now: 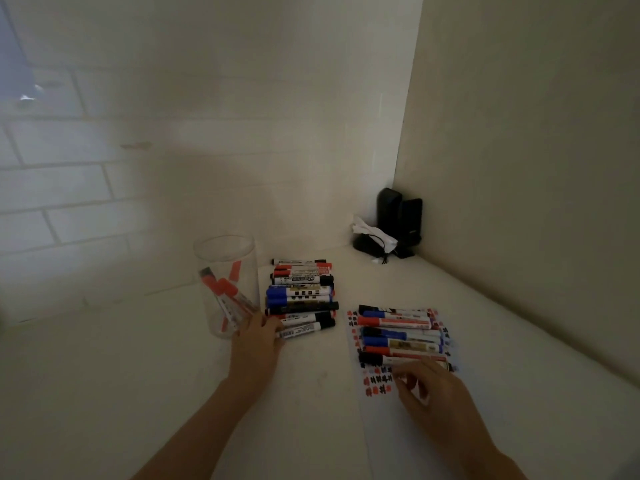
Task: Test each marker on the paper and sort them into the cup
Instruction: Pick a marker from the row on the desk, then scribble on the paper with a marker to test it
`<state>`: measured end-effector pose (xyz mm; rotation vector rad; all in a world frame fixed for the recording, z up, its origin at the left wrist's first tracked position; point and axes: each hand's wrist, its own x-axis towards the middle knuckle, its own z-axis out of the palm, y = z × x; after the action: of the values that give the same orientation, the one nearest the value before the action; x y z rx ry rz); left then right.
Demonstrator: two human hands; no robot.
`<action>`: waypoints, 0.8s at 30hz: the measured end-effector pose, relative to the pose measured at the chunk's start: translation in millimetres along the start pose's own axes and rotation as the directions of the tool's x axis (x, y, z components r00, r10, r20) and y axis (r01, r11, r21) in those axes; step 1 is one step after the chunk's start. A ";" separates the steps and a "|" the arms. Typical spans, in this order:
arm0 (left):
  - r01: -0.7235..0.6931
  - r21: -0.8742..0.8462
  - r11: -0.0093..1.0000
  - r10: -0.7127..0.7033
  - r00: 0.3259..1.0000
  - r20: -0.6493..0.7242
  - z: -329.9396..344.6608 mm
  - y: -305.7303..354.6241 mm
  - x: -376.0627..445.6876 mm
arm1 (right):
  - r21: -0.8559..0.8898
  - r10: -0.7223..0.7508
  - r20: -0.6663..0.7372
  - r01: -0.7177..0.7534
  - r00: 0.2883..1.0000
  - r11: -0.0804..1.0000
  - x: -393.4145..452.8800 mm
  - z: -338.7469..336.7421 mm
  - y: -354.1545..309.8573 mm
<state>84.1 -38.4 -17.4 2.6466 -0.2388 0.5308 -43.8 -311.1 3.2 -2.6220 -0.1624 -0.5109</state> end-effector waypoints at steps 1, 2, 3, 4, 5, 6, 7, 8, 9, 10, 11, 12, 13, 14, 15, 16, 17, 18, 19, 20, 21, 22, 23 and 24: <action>0.006 -0.007 1.000 -0.006 1.000 0.016 1.2 -1.1 -0.5 | 0.000 0.003 0.005 -0.003 1.000 1.000 -1.8 -0.8 0.0; 0.011 -0.012 1.000 -0.011 1.000 0.028 1.6 -1.3 -1.3 | 0.002 0.016 0.006 -0.016 1.000 1.000 -2.3 -2.4 -0.7; 0.012 -0.029 1.000 -0.011 0.999 0.031 0.5 0.7 -2.5 | 0.010 0.034 0.007 -0.034 0.999 0.999 -2.1 -4.3 -1.6; 0.011 -0.075 0.997 -0.010 1.000 0.022 -3.1 5.9 -4.5 | 0.023 0.050 0.000 -0.050 0.999 0.999 -1.5 -6.6 -3.5; 0.008 -0.145 0.989 -0.009 1.000 -0.002 -9.1 14.1 -7.3 | 0.033 0.064 -0.006 -0.063 0.998 0.997 -0.2 -8.6 -6.4; -0.006 -0.221 0.975 -0.001 0.999 -0.033 -17.2 25.2 -11.5 | 0.049 0.076 -0.001 -0.076 0.997 0.996 1.7 -10.7 -11.6; -0.034 -0.285 0.958 0.016 0.998 -0.065 -26.3 38.9 -17.2 | 0.075 0.090 0.014 -0.090 0.996 0.993 3.6 -12.4 -18.3; -0.070 -0.338 0.938 0.041 0.995 -0.094 -35.5 53.9 -24.6 | 0.112 0.093 0.024 -0.095 0.995 0.989 5.2 -13.8 -26.0; -0.110 -0.385 0.916 0.070 0.991 -0.117 -44.0 69.5 -33.4 | 0.148 0.091 0.026 -0.093 0.996 0.985 7.3 -14.5 -34.1; -0.152 -0.427 0.891 0.101 0.985 -0.141 -50.8 83.7 -42.7 | 0.178 0.090 0.021 -0.092 0.996 0.980 9.6 -14.3 -41.7; -0.201 -0.459 0.866 0.136 0.976 -0.170 -56.2 96.4 -51.5 | 0.198 0.081 0.008 -0.081 0.997 0.977 11.7 -14.1 -49.6; -0.254 -0.482 0.839 0.178 0.964 -0.198 -59.9 107.6 -59.4 | 0.203 0.045 -0.019 -0.040 0.999 0.978 13.7 -13.6 -57.3; -0.299 -0.503 0.811 0.222 0.952 -0.209 -62.2 116.5 -65.8 | 0.204 -0.009 -0.059 0.021 0.998 0.979 14.0 -11.2 -62.4; -0.336 -0.534 0.776 0.266 0.942 -0.206 -63.4 123.3 -70.8 | 0.215 -0.061 -0.102 0.082 0.993 0.973 14.0 -8.5 -65.5; -0.353 -0.574 0.739 0.304 0.935 -0.184 -63.7 127.8 -74.0 | 0.226 -0.092 -0.134 0.121 0.987 0.966 13.8 -5.7 -65.7; -0.350 -0.619 0.703 0.333 0.931 -0.148 -63.4 129.6 -75.8 | 0.230 -0.085 -0.145 0.117 0.986 0.966 13.8 -4.6 -65.1; -0.331 -0.650 0.685 0.348 0.931 -0.108 -62.0 128.2 -76.3 | 0.247 -0.031 -0.138 0.065 0.990 0.967 13.7 -4.9 -63.1; -0.312 -0.651 0.692 0.341 0.936 -0.086 -58.4 123.6 -75.5 | 0.296 0.053 -0.119 -0.015 0.992 0.955 13.5 -6.6 -60.4; -0.291 -0.623 0.726 0.314 0.946 -0.076 -52.0 115.5 -73.2 | 0.377 0.146 -0.104 -0.097 0.984 0.921 14.3 -9.0 -56.9; -0.258 -0.579 0.774 0.275 0.960 -0.060 -44.9 105.8 -70.4 | 0.478 0.246 -0.081 -0.179 0.966 0.860 14.8 -11.8 -53.3; -0.207 -0.529 0.823 0.233 0.972 -0.018 -38.9 96.1 -68.0 | 0.577 0.342 -0.029 -0.264 0.939 0.773 14.8 -13.7 -50.0; -0.154 -0.484 0.861 0.204 0.978 0.051 -33.5 88.4 -66.3 | 0.649 0.416 0.054 -0.348 0.908 0.677 14.3 -13.8 -47.3; -0.125 -0.450 0.884 0.202 0.971 0.126 -29.2 84.1 -65.8 | 0.676 0.458 0.134 -0.419 0.879 0.606 13.6 -11.8 -45.7; -0.116 -0.429 0.896 0.220 0.954 0.202 -26.2 83.8 -66.7 | 0.666 0.481 0.192 -0.473 0.856 0.576 12.7 -8.4 -45.9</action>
<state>-6.0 -96.2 9.2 2.2776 -0.5945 0.1718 -43.9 -274.0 34.1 -1.7883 0.3127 -0.1980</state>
